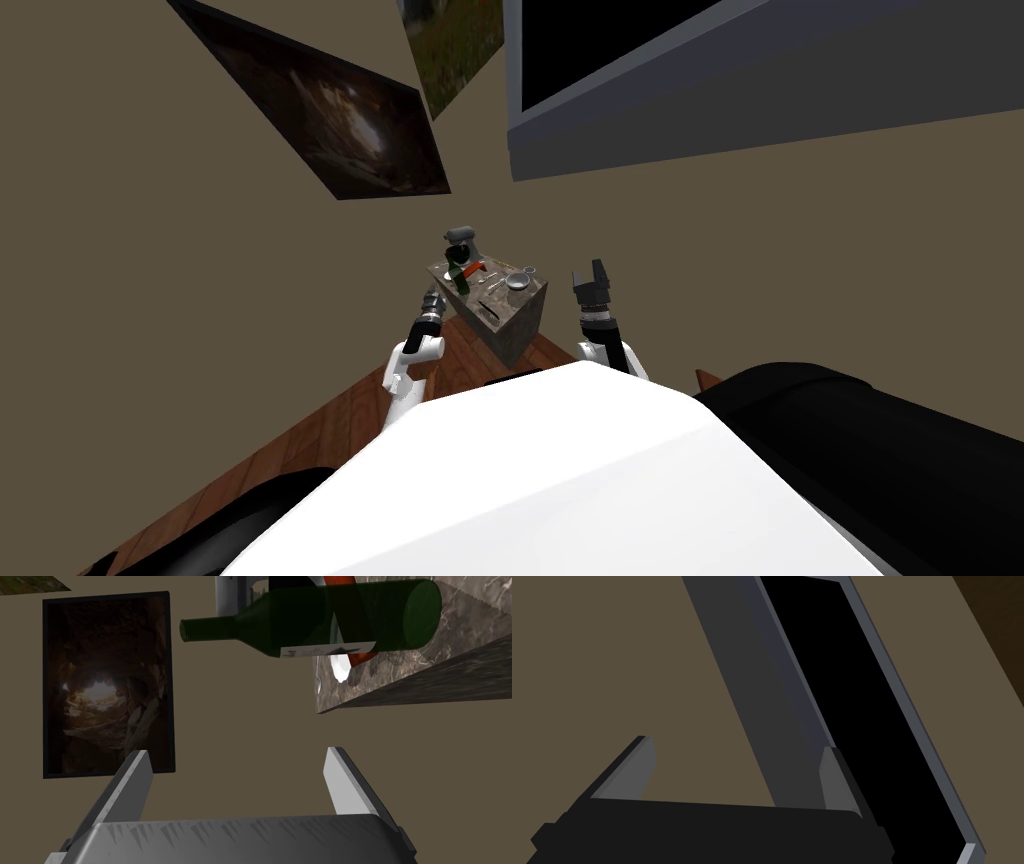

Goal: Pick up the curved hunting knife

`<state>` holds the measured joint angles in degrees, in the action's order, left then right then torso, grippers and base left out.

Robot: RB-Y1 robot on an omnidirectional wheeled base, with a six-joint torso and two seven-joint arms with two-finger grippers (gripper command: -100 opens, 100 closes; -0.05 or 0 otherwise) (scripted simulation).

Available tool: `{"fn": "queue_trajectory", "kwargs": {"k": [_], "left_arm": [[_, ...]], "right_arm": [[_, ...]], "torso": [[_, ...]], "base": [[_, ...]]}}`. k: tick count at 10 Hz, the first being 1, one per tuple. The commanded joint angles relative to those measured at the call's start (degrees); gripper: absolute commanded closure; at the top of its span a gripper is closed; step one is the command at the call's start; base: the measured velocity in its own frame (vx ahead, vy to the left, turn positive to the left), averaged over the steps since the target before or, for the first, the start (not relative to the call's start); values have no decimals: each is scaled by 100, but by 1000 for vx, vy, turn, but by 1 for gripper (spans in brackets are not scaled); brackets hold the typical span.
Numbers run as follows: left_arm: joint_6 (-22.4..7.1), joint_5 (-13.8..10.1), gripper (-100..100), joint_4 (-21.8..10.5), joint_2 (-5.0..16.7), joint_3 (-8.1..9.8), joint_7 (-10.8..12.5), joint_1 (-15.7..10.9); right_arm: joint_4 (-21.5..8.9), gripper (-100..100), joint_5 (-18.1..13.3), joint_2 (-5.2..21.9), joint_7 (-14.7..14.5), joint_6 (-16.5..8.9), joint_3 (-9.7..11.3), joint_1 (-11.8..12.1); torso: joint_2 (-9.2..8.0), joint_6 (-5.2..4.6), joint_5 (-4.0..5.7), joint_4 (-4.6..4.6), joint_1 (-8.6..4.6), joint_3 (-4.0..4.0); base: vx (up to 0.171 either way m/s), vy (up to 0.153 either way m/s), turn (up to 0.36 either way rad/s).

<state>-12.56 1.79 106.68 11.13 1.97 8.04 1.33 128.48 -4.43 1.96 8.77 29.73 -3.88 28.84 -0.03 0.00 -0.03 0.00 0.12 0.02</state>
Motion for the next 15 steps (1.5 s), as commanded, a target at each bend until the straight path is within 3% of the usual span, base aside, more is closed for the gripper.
{"fn": "queue_trajectory", "kwargs": {"k": [1,3,4,5,8,10,11,13,14,15], "left_arm": [[-286,-37,-100,-211,47,10,3,-260],[-621,-86,-100,-511,81,-3,-17,-605],[-739,-86,-100,-511,81,-3,-17,-605],[-931,-138,-100,-772,107,-17,-46,-863],[-1402,-194,-100,-1152,128,-30,-85,-1306],[-1568,-194,-100,-1152,128,-30,-85,-1306],[-1791,-252,-100,-1454,144,-42,-132,-1584],[-1980,-252,-100,-1491,144,-42,-132,-1657],[-2202,-313,-100,-1758,157,-54,-190,-1924],[-2363,-313,-100,-1838,157,-54,-190,-2008]], "right_arm": [[0,0,0,0,0,0,0,0],[0,0,0,0,0,0,0,0],[0,0,0,0,0,0,0,0],[0,0,0,0,0,0,0,1],[0,0,0,0,0,0,0,0],[0,0,0,0,0,0,0,1],[0,0,0,0,0,0,0,1],[0,0,0,0,0,0,0,1],[0,0,0,0,0,0,0,1],[0,0,0,0,0,0,0,0]], "torso": [[0,0,0,0,0,0],[-1,0,-2,0,7,0],[1,2,-2,0,8,0],[3,3,-1,1,0,-2],[-2,1,-2,0,8,1],[6,4,-1,1,-2,-3],[7,3,1,2,-10,-4],[3,3,0,1,0,-1],[3,4,0,1,-3,-2],[6,1,0,1,0,-3]], "base": [[-20,40,-46],[-22,53,-60],[-5,28,5],[-12,34,-85],[-21,50,-55],[2,12,0],[-8,26,-86],[-11,31,-26],[-1,39,-81],[-7,43,-54]]}}
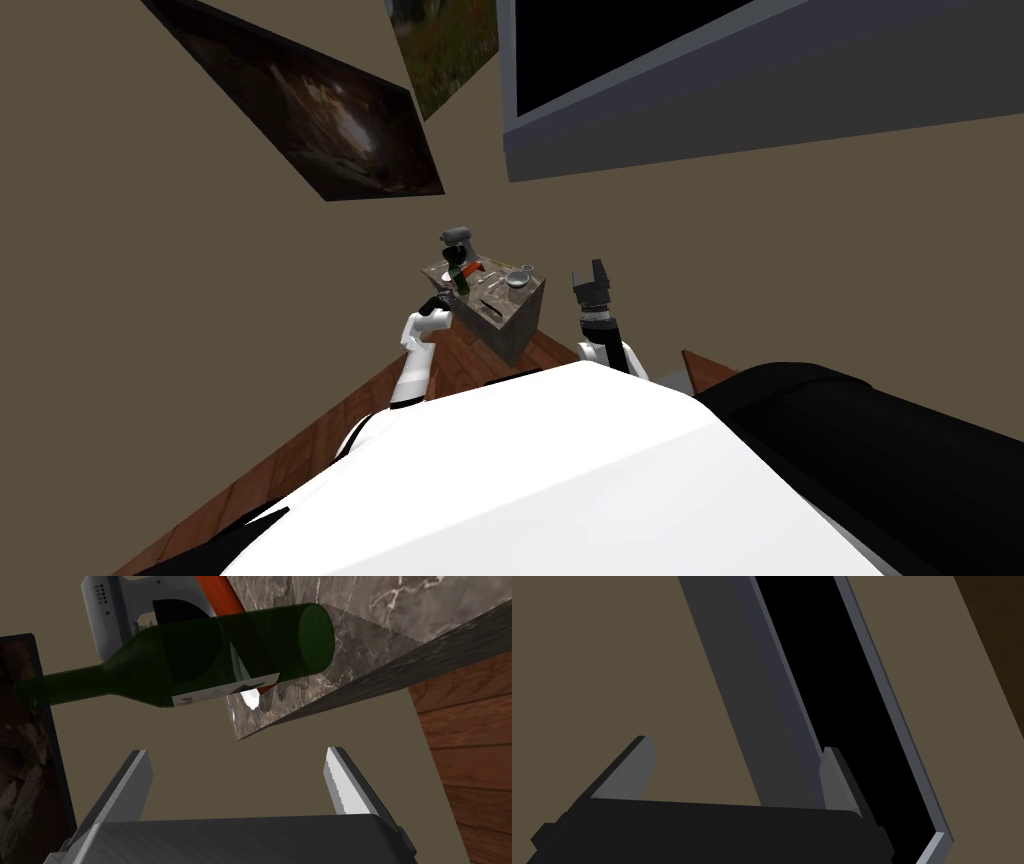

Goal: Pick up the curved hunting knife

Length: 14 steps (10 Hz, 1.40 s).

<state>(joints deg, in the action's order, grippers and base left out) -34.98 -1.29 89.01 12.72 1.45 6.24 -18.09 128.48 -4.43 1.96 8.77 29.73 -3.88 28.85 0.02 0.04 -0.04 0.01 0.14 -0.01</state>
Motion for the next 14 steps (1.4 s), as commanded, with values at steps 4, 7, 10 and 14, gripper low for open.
{"fn": "queue_trajectory", "kwargs": {"k": [4,7,10,14], "left_arm": [[-764,-134,-100,-664,15,-25,-153,-658],[-1247,-202,-100,-1127,17,-35,-238,-1087],[-1684,-271,-100,-1515,15,-44,-332,-1413],[-2263,-412,-100,-2134,-4,-59,-544,-1987]], "right_arm": [[0,0,0,0,0,0,0,0],[0,0,0,0,0,0,0,0],[0,0,0,0,0,0,0,0],[0,0,0,0,0,0,0,1]], "torso": [[-1,1,1,0,-5,0],[1,-1,0,0,2,-1],[2,-1,1,0,-5,-1],[4,3,1,1,-8,-2]], "base": [[-7,36,-54],[-5,45,-67],[-1,30,-45],[4,30,-60]]}}
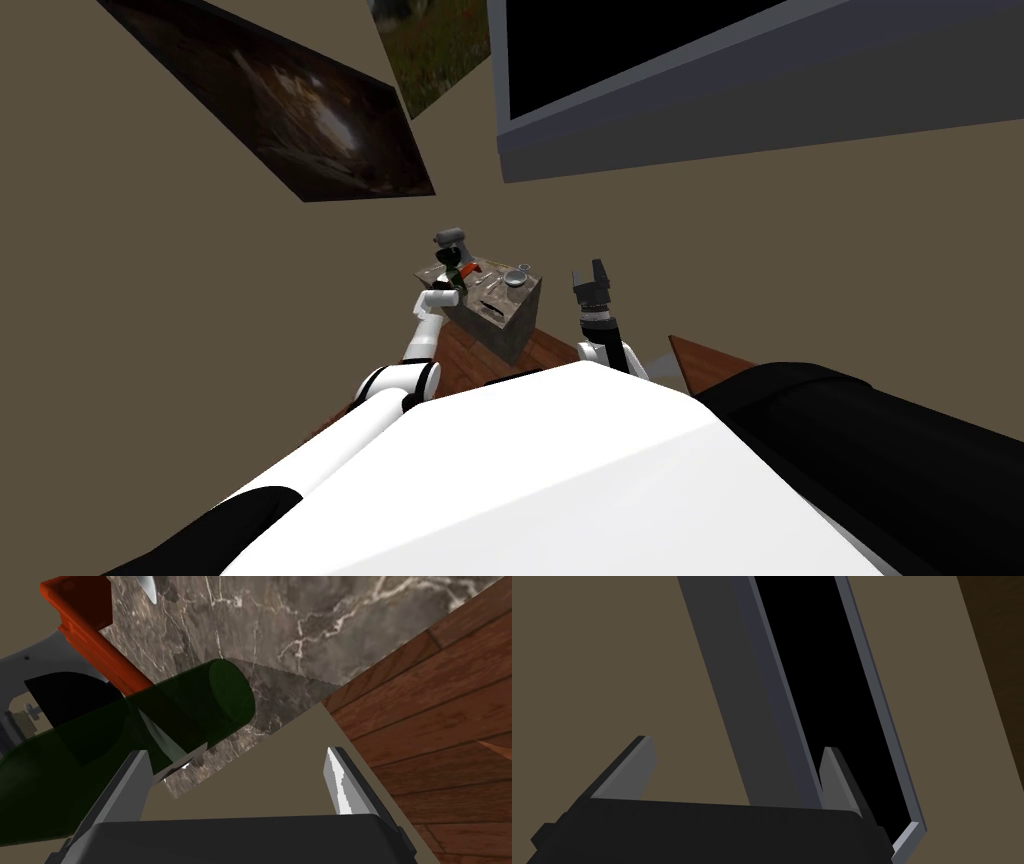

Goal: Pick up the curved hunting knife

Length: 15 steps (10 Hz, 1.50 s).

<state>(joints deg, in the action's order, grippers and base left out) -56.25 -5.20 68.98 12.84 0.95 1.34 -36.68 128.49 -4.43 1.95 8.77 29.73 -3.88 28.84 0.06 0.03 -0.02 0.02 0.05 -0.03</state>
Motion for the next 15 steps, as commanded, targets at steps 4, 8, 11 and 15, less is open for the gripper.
{"fn": "queue_trajectory", "kwargs": {"k": [4,8,11,15], "left_arm": [[-562,-92,-100,-599,-35,-15,-169,-467],[-1138,-233,-100,-1288,-90,-25,-415,-1007],[-1396,-302,-100,-1640,-129,-28,-544,-1253],[-1851,-436,-100,-2286,-229,-34,-803,-1695]], "right_arm": [[0,0,0,0,0,0,0,1],[0,0,0,0,0,0,0,0],[0,0,0,0,0,0,0,0],[0,0,0,0,0,0,0,1]], "torso": [[1,4,-2,1,6,-1],[4,2,-1,1,1,-2],[3,2,0,1,-3,-2],[4,3,0,2,-1,-3]], "base": [[7,31,-46],[14,28,-69],[10,20,-44],[18,26,-60]]}}
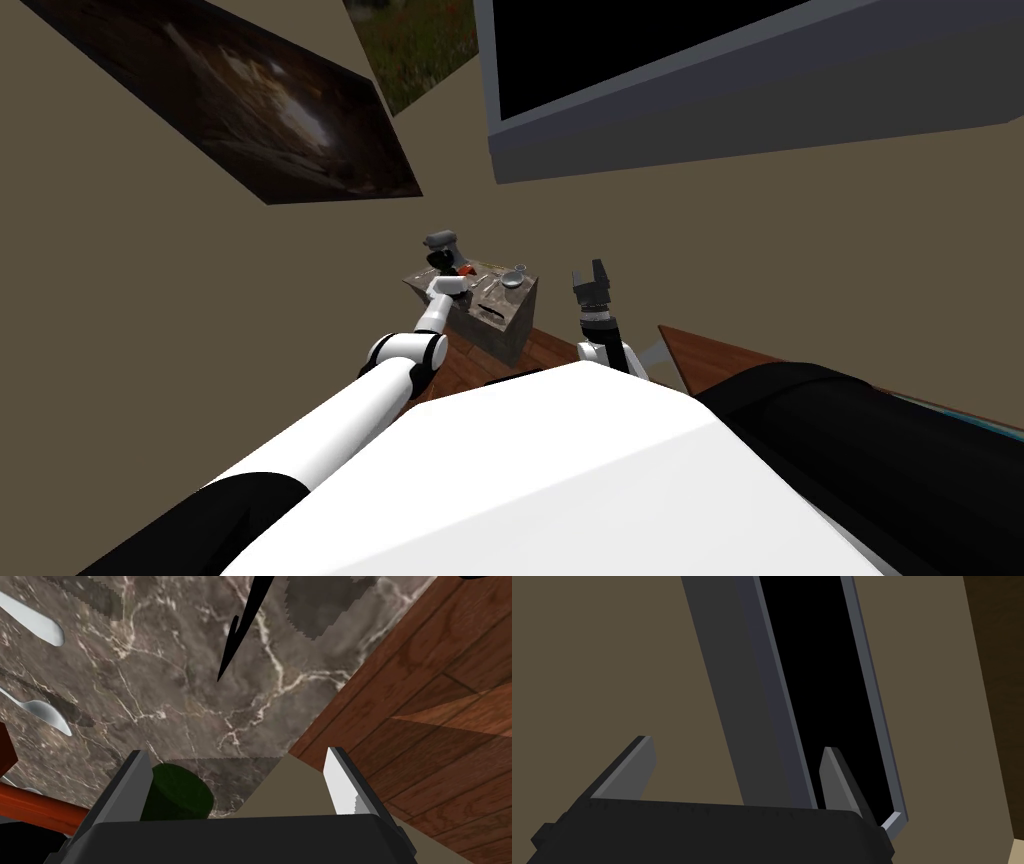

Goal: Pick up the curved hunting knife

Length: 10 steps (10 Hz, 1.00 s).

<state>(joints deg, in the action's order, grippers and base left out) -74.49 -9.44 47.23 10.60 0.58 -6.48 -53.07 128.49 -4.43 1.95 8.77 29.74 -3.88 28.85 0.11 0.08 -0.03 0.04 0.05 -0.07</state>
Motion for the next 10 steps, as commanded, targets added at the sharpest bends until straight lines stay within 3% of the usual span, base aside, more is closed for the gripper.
{"fn": "queue_trajectory", "kwargs": {"k": [1,8,10], "left_arm": [[-223,-75,-100,-286,-68,1,-150,-252],[-689,-245,-100,-1213,-315,1,-513,-736],[-907,-337,-100,-1636,-520,2,-722,-972]], "right_arm": [[0,0,0,0,0,0,0,0],[0,0,0,0,0,0,0,0],[0,0,0,0,0,0,0,0]], "torso": [[0,0,0,0,0,0],[1,-1,1,0,-5,0],[2,-1,2,0,-7,-1]], "base": [[22,26,-78],[23,19,-49],[33,16,-71]]}}
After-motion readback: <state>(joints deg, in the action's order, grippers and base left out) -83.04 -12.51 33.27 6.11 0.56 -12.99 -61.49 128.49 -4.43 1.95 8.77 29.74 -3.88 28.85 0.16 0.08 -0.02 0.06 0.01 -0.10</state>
